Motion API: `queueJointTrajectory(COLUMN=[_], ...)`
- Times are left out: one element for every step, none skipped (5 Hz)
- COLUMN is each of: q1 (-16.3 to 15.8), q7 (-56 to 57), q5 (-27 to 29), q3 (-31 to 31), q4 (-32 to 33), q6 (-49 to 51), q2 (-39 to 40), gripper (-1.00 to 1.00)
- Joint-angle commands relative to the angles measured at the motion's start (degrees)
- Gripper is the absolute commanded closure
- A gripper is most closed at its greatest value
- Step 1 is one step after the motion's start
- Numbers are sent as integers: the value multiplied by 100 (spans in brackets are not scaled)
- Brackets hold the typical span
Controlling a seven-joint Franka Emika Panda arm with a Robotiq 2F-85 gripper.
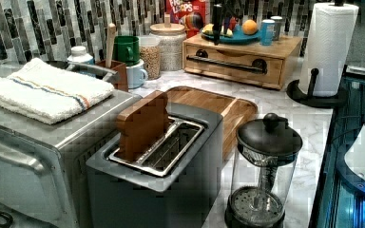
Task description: Open the drawer.
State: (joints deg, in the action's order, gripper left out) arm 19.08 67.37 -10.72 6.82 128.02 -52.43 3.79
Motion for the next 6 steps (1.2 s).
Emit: queueJointTrajectory(q1=[-62,-13,134,37,-148,-587], q7=[-570,-534,-55,-222,-493,-1517], q5=[-161,-330,-194,-49,81,-218], q3=[-2,88,92,45,-28,17], q4=[657,805,777,723,680,531], q6=[-1115,-1440,-1628,-1371,-1305,-1145], q2=[415,477,614,550,556,635], gripper=[-100,-100,-100,-100,-100,-100])
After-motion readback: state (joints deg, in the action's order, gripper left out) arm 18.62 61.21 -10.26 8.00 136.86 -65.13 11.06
